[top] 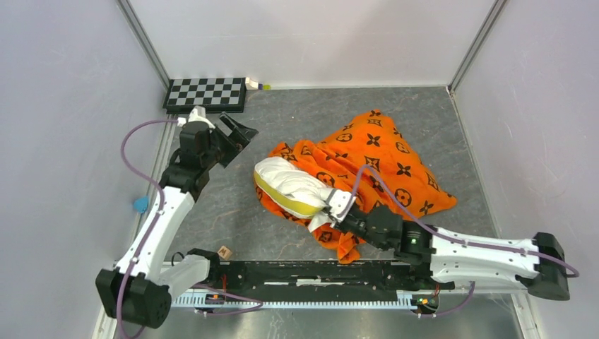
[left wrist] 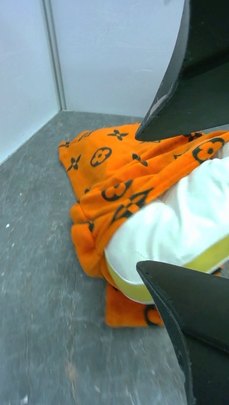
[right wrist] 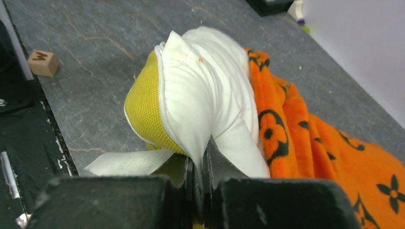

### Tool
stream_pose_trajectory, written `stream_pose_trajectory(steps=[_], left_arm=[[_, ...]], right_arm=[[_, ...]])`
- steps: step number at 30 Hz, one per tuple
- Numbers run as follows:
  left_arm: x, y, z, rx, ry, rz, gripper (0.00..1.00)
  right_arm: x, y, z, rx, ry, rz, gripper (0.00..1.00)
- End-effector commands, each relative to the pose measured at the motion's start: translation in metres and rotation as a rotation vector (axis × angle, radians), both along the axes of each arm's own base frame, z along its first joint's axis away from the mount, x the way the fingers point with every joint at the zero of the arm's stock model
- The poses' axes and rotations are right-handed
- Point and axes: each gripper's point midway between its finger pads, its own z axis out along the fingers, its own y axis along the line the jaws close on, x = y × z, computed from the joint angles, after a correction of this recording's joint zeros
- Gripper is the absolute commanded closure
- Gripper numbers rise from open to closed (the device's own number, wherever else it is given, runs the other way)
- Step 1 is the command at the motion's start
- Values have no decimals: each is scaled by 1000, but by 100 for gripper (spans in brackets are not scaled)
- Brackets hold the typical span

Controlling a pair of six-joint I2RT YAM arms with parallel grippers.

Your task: Remove the pillowcase from the pillow

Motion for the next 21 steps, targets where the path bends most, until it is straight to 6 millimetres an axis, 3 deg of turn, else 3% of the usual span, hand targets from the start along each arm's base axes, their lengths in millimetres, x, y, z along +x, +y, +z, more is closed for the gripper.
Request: stream_pose_trajectory(steps=[1, 4, 6, 7, 10, 12, 14, 17, 21], left_arm=[[-20, 26, 2, 121, 5, 61, 0], [-31, 23, -4, 128, 29, 23, 0], [-37, 20, -11, 135, 41, -8, 0], [-40, 20, -14, 142, 44, -23, 0], [-46, 20, -27, 172, 61, -50, 0], [-49, 22, -35, 189, 74, -57, 0], [-51, 22, -43, 193, 92, -59, 0], [-53, 20, -53, 185, 112, -73, 0], [-56, 10, -66, 147, 139, -114, 0]], right_arm=[[29, 16, 13, 64, 42, -157, 100], [45, 38, -4, -70, 112, -189, 100], [35, 63, -13, -135, 143, -74, 100], [24, 77, -15, -155, 151, 27, 95], [-15, 101, -21, -174, 196, 286, 58], [-16, 100, -19, -168, 208, 288, 30], [-7, 87, -18, -184, 204, 216, 14], [9, 69, -7, -174, 183, 109, 4], [46, 37, 7, -147, 186, -90, 2]])
